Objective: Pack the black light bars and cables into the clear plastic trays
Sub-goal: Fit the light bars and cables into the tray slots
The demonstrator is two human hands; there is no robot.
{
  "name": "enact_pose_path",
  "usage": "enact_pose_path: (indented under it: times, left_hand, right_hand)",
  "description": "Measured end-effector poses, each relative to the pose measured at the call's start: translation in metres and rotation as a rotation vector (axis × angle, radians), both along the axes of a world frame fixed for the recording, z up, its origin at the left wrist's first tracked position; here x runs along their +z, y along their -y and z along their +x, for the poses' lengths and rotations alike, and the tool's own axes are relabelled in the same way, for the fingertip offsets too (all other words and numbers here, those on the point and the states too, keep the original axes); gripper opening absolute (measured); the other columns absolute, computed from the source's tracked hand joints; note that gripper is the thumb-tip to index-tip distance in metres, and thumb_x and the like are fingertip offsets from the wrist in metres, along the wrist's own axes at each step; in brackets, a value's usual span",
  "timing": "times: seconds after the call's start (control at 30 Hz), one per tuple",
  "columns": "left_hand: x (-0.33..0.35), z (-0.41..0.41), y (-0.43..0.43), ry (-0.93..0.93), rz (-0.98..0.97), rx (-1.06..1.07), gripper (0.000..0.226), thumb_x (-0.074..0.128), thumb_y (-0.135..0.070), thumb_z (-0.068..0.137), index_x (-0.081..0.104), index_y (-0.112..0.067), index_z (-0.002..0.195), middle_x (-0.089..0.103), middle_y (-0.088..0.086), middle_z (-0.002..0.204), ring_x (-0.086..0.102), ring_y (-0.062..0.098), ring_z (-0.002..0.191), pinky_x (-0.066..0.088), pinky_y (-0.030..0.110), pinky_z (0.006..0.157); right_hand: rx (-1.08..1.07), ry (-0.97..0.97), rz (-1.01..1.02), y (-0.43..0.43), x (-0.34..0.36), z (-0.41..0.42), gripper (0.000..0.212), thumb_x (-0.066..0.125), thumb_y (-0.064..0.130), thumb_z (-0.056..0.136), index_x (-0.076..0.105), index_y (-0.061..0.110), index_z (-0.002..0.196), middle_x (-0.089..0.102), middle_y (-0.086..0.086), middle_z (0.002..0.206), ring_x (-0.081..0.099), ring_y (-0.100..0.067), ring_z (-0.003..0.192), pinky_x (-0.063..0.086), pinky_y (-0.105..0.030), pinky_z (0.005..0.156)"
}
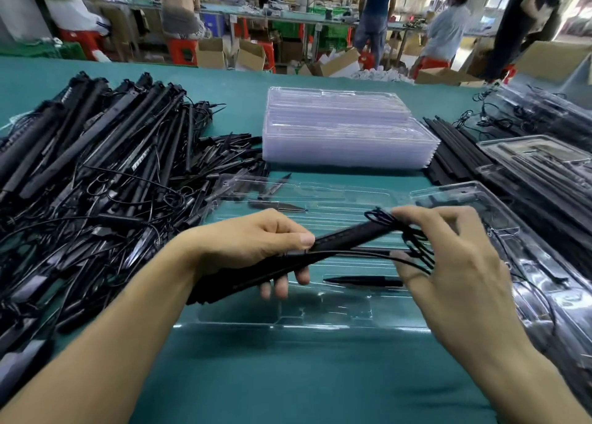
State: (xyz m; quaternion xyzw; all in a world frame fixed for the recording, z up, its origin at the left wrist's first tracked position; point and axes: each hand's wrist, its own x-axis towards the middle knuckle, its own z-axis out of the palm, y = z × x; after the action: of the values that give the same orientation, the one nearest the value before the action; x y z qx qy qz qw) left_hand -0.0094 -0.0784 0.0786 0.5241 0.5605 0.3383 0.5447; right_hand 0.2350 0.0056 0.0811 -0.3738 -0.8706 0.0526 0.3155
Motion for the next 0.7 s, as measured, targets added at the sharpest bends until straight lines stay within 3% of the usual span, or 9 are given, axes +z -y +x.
enact_pose_path:
  times: [0.1, 0.17, 0.27, 0.37, 0.6, 0.7]
  left_hand:
    - [0.001, 0.001, 0.001, -0.058, -0.001, -0.011, 0.029, 0.052, -0.034, 0.101, 0.071, -0.013, 0.091, 0.072, 0.012, 0.088, 0.066, 0.019, 0.062, 0.053, 0.024, 0.048]
    - [-0.001, 0.004, 0.0, -0.114, 0.016, 0.011, 0.027, 0.054, -0.031, 0.101, 0.071, -0.011, 0.093, 0.073, 0.009, 0.085, 0.066, 0.018, 0.063, 0.051, 0.023, 0.047]
    - [-0.005, 0.006, -0.003, -0.235, 0.069, 0.063, 0.023, 0.057, -0.026, 0.1, 0.068, -0.006, 0.097, 0.072, 0.002, 0.077, 0.066, 0.014, 0.062, 0.049, 0.023, 0.046]
    - [-0.008, 0.005, -0.006, -0.31, 0.13, 0.118, 0.013, 0.063, -0.023, 0.097, 0.071, -0.014, 0.097, 0.071, -0.005, 0.072, 0.067, 0.013, 0.063, 0.051, 0.025, 0.049]
    - [-0.011, -0.003, -0.005, -0.236, 0.171, 0.116, 0.015, 0.074, -0.021, 0.088, 0.078, -0.018, 0.102, 0.075, -0.003, 0.076, 0.064, 0.003, 0.064, 0.048, 0.015, 0.058]
    - [-0.01, 0.001, -0.004, -0.219, 0.142, 0.065, 0.013, 0.072, -0.027, 0.088, 0.079, -0.02, 0.097, 0.076, -0.003, 0.08, 0.066, 0.004, 0.069, 0.052, 0.024, 0.061]
  right_hand:
    - [-0.014, 0.07, 0.04, -0.006, -0.005, 0.002, 0.051, 0.082, 0.015, 0.07, 0.061, 0.032, 0.114, 0.052, 0.001, 0.119, 0.063, -0.032, 0.071, 0.036, -0.031, 0.06]
    - [-0.003, 0.095, 0.023, -0.006, -0.007, 0.003, 0.043, 0.08, 0.017, 0.072, 0.063, 0.031, 0.109, 0.056, 0.004, 0.121, 0.066, -0.033, 0.076, 0.04, -0.033, 0.06]
    - [-0.001, 0.093, 0.026, -0.003, -0.01, 0.006, 0.034, 0.078, 0.017, 0.075, 0.065, 0.031, 0.104, 0.063, 0.008, 0.113, 0.067, -0.033, 0.076, 0.051, -0.039, 0.059]
    - [0.006, 0.118, -0.012, -0.003, -0.013, 0.009, 0.036, 0.078, 0.014, 0.075, 0.064, 0.033, 0.103, 0.068, 0.008, 0.096, 0.066, -0.033, 0.076, 0.053, -0.042, 0.06]
    - [-0.077, 0.191, 0.005, -0.003, -0.016, 0.009, 0.056, 0.08, 0.02, 0.073, 0.051, 0.033, 0.119, 0.05, 0.004, 0.124, 0.063, -0.035, 0.063, 0.042, -0.035, 0.053]
    - [-0.086, 0.216, 0.029, -0.005, -0.018, 0.009, 0.041, 0.075, 0.018, 0.079, 0.054, 0.033, 0.11, 0.063, 0.005, 0.104, 0.063, -0.037, 0.065, 0.043, -0.036, 0.051]
